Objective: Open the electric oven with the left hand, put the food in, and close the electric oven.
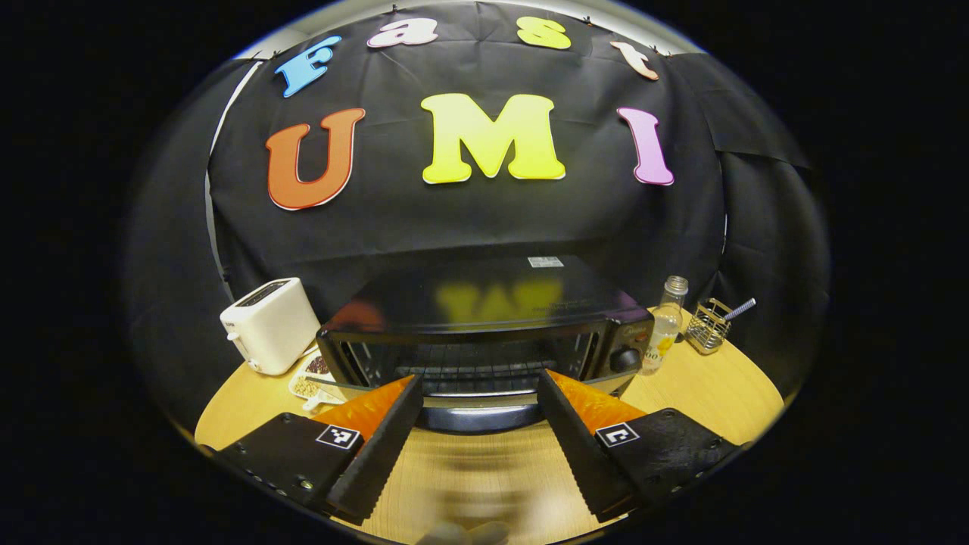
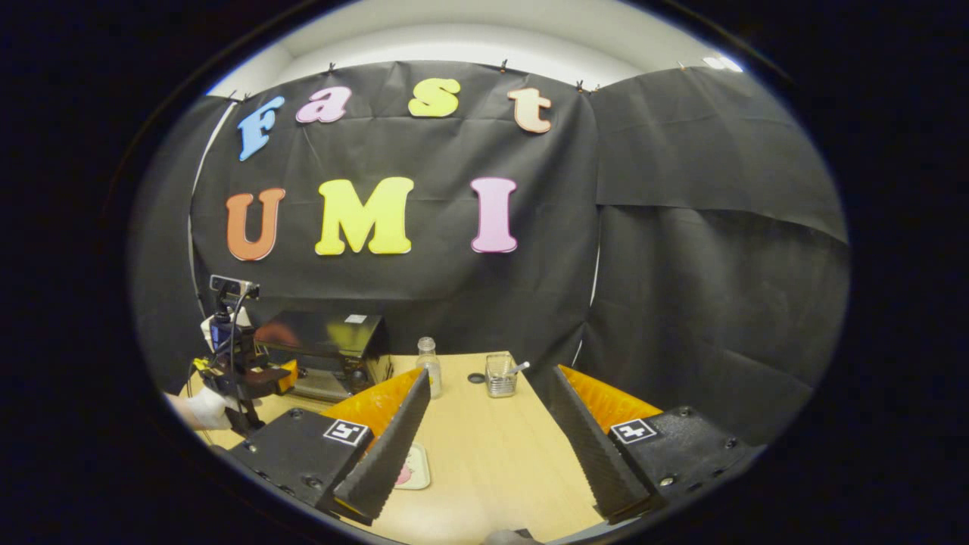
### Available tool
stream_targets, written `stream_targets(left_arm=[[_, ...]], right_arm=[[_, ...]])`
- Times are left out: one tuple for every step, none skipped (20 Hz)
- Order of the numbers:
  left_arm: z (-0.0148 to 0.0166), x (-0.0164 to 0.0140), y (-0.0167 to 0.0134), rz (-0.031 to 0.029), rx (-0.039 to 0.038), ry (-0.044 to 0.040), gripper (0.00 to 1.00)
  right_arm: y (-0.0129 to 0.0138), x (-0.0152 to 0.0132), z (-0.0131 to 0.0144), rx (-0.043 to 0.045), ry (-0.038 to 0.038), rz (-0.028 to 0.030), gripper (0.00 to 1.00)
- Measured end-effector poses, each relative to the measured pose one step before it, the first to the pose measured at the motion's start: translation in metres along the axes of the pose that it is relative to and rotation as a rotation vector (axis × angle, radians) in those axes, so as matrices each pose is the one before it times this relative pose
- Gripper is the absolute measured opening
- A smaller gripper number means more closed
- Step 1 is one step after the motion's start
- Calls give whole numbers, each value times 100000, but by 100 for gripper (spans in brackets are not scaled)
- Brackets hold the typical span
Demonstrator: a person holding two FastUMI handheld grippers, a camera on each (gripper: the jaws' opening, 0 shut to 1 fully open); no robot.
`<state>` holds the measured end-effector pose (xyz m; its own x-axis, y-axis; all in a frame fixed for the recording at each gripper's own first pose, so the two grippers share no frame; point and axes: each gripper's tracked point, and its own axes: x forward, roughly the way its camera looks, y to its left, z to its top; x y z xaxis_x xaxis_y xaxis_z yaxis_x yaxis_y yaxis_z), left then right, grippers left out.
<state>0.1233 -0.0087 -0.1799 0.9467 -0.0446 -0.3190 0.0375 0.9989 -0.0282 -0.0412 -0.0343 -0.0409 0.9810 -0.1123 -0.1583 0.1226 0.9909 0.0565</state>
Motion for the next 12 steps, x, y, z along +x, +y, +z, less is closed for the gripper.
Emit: stream_targets(left_arm=[[-974, -716, -166, -706, -249, 1019, 97], [-984, -572, -23, -826, 336, 877, 97], [-1091, -603, -25, -539, -97, 1336, 97], [-1266, -536, 126, -43, -636, 1750, 97], [-1155, -501, 69, 21, -521, 1424, 97], [-847, -244, 38, -38, 172, 810, 97], [-803, -194, -69, 24, 201, 526, 97], [-797, -96, 21, 24, 174, 740, 97], [-839, -52, 11, 9, -89, 912, 97], [-581, -109, -88, 38, 172, 429, 97], [-676, 87, -32, 93, 336, 825, 97], [-672, 24, 7, 56, 343, 779, 97]], right_arm=[[30, -127, -428, -338, 485, 397, 97], [75, -35, -331, 45, 602, 588, 97], [237, -145, -345, 586, 315, 1175, 97], [301, -99, -117, 695, 163, 1001, 97], [171, -28, -146, 561, -302, 607, 97], [55, -139, 54, 605, -443, 77, 97], [134, -124, -224, 247, -26, 359, 97], [69, -69, -235, -85, 234, 222, 96], [79, -228, -233, -641, 161, 341, 96], [6, -187, -158, -1096, 273, -194, 96], [-146, -185, -339, -1184, 300, -397, 96], [-79, -100, -217, -603, 593, -178, 96]])
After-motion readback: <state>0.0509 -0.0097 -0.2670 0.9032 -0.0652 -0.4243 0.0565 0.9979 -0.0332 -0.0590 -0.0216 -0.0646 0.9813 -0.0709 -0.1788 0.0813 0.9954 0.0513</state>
